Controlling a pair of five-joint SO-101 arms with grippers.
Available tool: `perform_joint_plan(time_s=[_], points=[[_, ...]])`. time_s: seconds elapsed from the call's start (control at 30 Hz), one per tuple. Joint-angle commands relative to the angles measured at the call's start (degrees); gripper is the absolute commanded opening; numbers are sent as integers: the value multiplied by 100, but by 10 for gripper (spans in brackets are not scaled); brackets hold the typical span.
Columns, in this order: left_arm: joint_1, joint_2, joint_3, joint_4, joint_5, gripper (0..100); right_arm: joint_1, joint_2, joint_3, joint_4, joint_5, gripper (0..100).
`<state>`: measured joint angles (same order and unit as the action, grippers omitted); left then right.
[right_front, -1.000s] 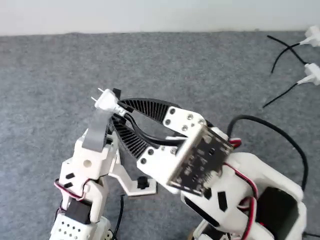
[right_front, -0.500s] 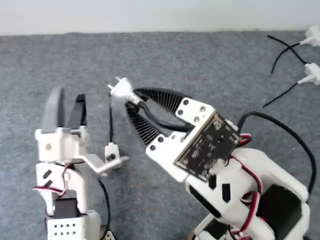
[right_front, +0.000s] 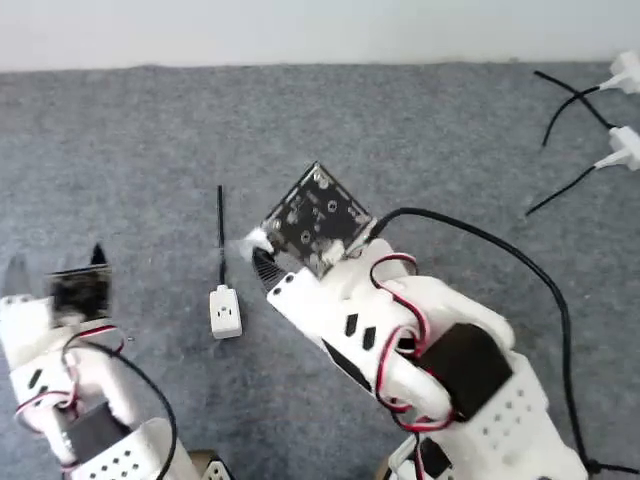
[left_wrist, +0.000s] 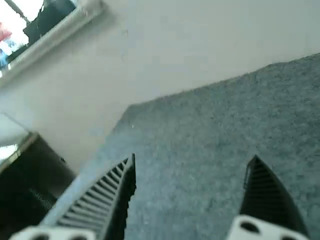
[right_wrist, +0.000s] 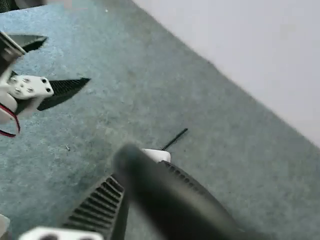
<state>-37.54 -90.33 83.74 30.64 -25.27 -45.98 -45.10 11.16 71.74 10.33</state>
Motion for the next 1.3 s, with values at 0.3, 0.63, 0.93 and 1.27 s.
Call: perform_joint_plan(time_s=[0.3, 0.63, 0.93, 1.27], points=[[-1275, -53, -2149, 3385, 2549, 339, 66, 31, 1415, -514, -2119, 8], [-1292, -18, -2176, 3297, 2541, 338, -101, 1815, 1178, -268, -3218, 8], [-1820, -26, -2176, 3130, 2426, 338, -743, 2756, 167, -215, -4369, 8], [-2743, -44, -2185, 2910, 2303, 338, -892, 3336, -88, -778, -5081, 8]])
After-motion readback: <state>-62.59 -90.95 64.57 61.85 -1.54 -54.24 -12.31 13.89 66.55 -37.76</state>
